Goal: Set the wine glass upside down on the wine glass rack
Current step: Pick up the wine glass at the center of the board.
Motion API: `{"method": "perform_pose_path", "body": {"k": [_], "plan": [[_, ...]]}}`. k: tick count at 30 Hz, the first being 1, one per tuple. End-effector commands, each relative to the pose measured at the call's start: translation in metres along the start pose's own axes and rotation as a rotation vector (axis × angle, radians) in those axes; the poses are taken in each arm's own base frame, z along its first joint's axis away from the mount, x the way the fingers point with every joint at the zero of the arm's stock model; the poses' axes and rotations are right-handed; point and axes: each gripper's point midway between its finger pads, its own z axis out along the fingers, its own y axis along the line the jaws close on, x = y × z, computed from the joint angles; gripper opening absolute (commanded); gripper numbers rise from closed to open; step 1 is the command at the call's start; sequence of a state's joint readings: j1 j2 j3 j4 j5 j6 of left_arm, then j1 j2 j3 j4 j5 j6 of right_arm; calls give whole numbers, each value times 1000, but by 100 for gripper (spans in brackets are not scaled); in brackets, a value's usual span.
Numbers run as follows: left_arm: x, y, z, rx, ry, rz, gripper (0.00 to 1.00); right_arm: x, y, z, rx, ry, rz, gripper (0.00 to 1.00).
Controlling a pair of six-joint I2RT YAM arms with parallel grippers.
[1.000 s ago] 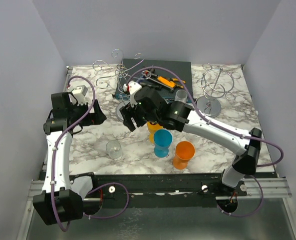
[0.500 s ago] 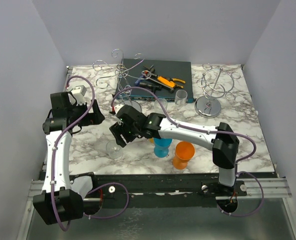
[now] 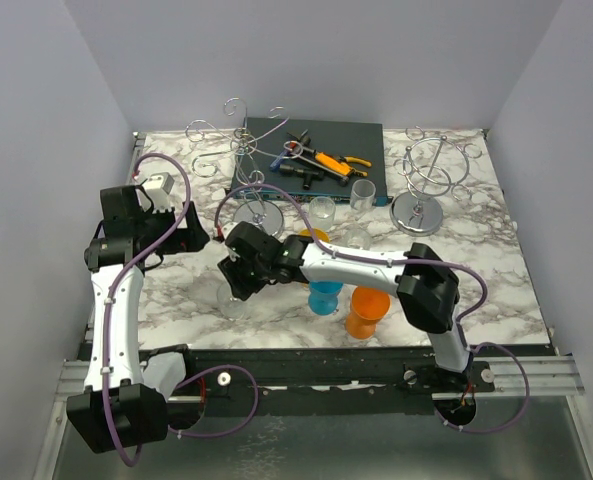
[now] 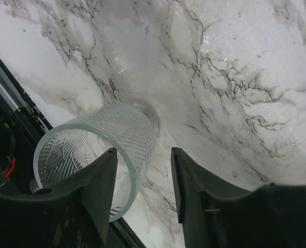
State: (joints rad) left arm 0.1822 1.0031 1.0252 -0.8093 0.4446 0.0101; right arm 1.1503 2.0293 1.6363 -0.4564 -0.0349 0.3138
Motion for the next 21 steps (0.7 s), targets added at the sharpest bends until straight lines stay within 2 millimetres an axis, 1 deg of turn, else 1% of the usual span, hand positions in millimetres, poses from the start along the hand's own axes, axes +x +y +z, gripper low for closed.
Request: {"method": "perform_pose_path", "body": {"k": [1,4,6,7,8,12,15,21], "plan": [[0,-4,-8,11,-3,24,99,18,-5,16,16,44,7,43],[1,-7,-10,26,-7,29,99,14,-5,14,17,30,4,21],[1,-10,-12,36,-8,32,99,7,-7,7,34,11,3,8],[2,-11,-13,43,-7,33,99,3,-9,2,50,-7,-1,3],[2,-13,-13,52,-5,33,99,-2,-11,-5,63,-30,-5,0],[-2,-21,-18,87,-6,35,99,-29,-13,-42,84,-148,-23,0],[-2,-39,-26,180,13,50,99,-49,-16,-78,111,-256,-23,0],[-14,-72,-50,325,-43,103,99,-78,-27,-144,162,-501,4,0]]}}
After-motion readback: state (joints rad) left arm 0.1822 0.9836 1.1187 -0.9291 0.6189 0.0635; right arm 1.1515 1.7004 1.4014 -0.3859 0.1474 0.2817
